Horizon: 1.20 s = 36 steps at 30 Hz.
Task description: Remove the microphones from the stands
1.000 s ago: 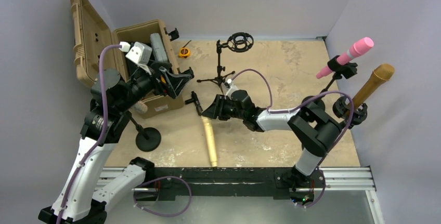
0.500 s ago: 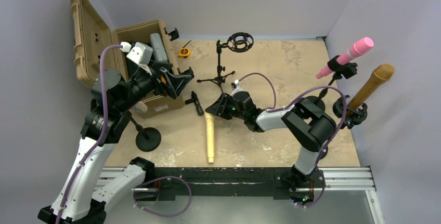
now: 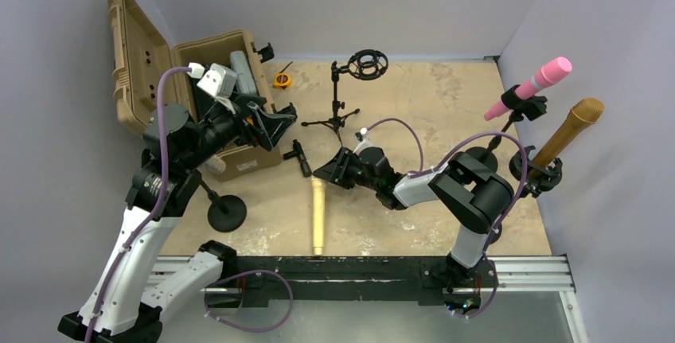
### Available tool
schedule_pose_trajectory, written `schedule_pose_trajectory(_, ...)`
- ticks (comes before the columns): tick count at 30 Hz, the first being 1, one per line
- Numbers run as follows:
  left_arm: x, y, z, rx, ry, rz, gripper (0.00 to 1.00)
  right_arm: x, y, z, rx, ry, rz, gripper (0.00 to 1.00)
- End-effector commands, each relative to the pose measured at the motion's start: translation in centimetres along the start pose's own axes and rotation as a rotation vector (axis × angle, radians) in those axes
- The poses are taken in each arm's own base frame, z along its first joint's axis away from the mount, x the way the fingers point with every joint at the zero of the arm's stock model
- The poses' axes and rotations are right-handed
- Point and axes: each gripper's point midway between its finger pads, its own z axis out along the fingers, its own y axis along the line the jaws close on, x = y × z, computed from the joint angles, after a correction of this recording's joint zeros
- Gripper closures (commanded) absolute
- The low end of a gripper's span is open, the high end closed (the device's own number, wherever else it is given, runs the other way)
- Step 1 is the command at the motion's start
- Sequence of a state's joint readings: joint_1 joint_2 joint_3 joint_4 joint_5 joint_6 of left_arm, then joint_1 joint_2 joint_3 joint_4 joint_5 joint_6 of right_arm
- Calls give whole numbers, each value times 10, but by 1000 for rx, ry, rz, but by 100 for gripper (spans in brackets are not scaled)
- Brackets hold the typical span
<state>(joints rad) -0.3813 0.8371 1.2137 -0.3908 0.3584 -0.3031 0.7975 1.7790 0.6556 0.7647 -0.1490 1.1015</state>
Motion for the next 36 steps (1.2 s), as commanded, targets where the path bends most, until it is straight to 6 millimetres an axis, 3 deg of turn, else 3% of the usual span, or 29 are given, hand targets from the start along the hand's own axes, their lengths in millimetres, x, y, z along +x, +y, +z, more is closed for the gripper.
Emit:
schedule_pose_trajectory(1,-9,-3,-1,6,-22,20,8,-7,29,-3,-112,-18,4,67)
schedule_pose_trajectory(12,-5,-4,3,16,-6,17,8,-16,42,-7,-148,-53,-41,36)
schedule_pose_trajectory(18,-2,-5,6,30,5,8,8,-25,60,-20,-208,-91,-95,30)
schedule_pose_trajectory(25,1,-7,10,49,17,-1,7,-77,90,-56,-314,-264,-334,29)
schedule_pose_trajectory(31,17,-4,29,62,65,-21,8,-122,95,-64,-196,-396,-495,29)
schedule_pose_trajectory(36,49,11,60,-23,121,-25,21,-139,83,-80,-123,-459,-526,34)
